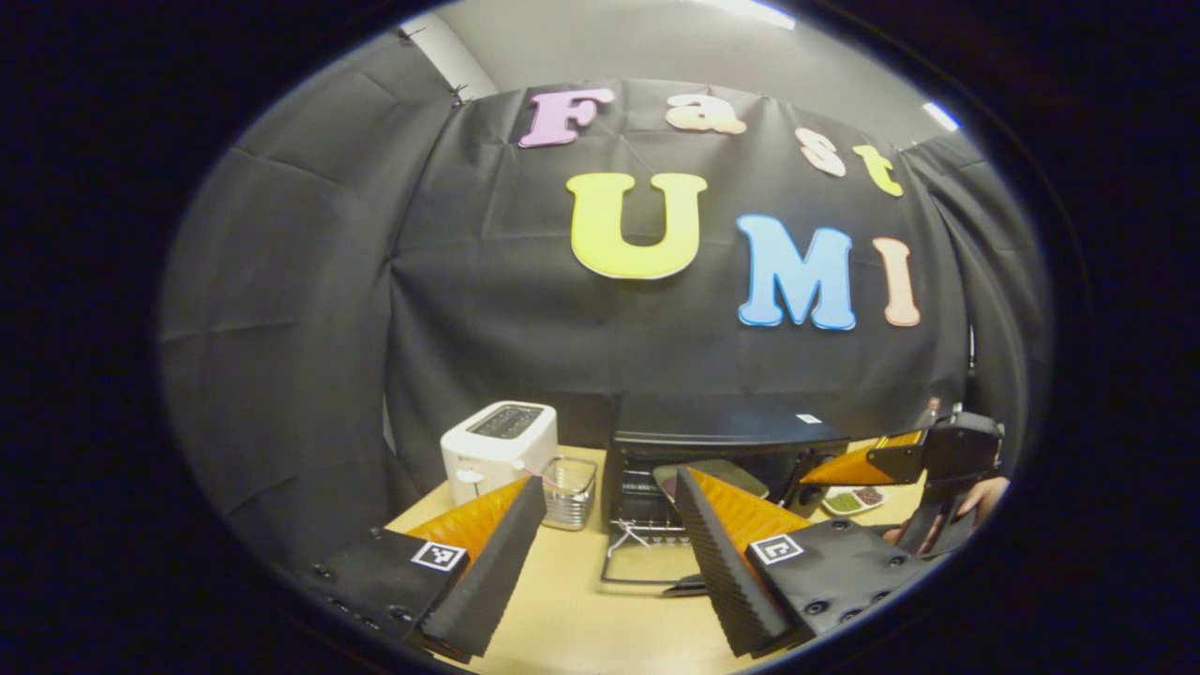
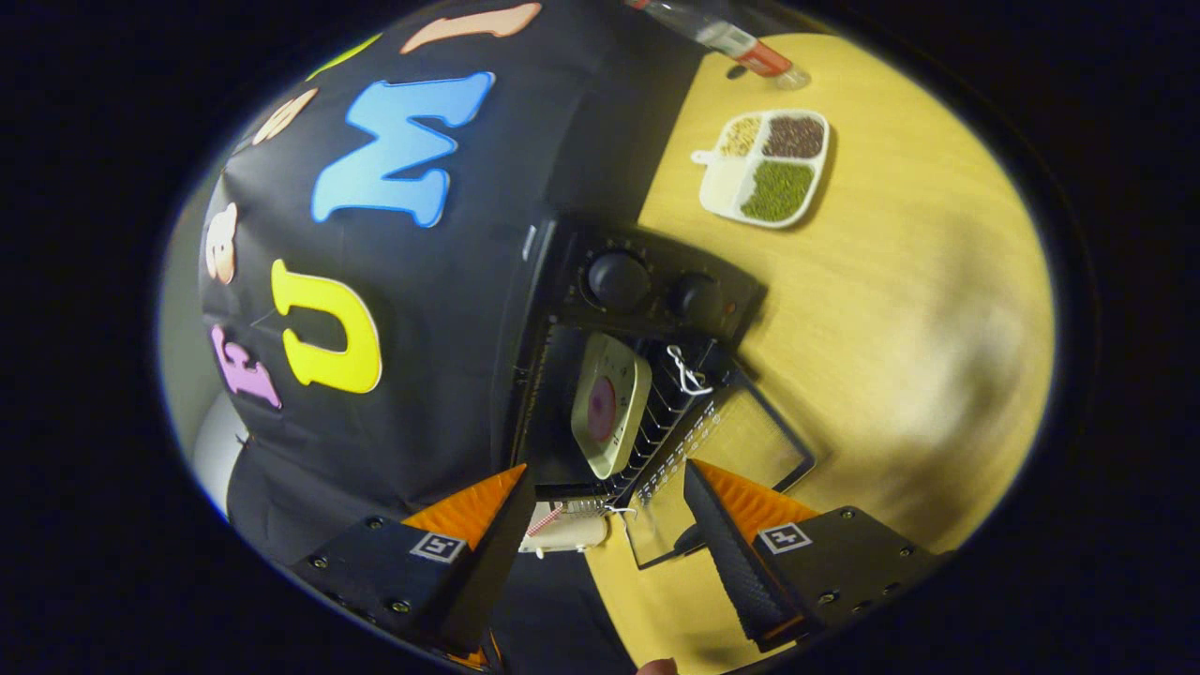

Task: Open the electric oven with the left hand, put the food in, and close the electric oven.

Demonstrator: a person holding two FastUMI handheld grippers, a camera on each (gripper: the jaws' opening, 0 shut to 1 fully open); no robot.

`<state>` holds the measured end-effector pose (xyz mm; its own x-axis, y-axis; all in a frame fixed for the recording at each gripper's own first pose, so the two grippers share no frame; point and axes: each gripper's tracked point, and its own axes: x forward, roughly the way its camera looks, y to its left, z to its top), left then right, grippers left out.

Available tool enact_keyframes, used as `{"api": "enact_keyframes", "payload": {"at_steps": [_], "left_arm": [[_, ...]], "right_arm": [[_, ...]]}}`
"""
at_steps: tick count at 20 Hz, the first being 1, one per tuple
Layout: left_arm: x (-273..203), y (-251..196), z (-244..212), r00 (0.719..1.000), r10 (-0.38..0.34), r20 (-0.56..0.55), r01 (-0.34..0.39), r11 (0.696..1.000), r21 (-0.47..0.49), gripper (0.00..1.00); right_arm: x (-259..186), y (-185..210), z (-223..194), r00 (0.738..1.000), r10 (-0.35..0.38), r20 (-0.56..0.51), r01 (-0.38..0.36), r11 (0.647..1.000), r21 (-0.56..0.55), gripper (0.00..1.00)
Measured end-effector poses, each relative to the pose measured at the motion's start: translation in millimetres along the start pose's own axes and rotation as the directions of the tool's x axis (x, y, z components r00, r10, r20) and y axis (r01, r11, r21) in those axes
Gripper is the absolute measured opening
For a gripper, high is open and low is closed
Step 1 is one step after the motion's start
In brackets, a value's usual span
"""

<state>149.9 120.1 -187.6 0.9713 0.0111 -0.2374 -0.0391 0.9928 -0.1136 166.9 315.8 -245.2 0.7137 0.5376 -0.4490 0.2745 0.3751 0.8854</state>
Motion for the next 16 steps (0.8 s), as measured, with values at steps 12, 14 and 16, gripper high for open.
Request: {"api": "enact_keyframes", "payload": {"at_steps": [12,14,16], "left_arm": [[-5,-72,-113,0.966,-0.099,-0.238,0.092,0.995,-0.042,1.00],[-1,-81,-134,0.953,-0.117,-0.279,0.110,0.993,-0.041,1.00],[5,-85,-154,0.934,-0.128,-0.332,0.120,0.992,-0.043,0.95]], "right_arm": [[-109,-47,33,0.996,-0.060,0.060,0.083,0.843,-0.532,0.98],[-119,-53,41,0.994,-0.062,0.092,0.105,0.801,-0.589,0.97],[-131,-58,46,0.990,-0.071,0.119,0.132,0.739,-0.660,0.97]]}}
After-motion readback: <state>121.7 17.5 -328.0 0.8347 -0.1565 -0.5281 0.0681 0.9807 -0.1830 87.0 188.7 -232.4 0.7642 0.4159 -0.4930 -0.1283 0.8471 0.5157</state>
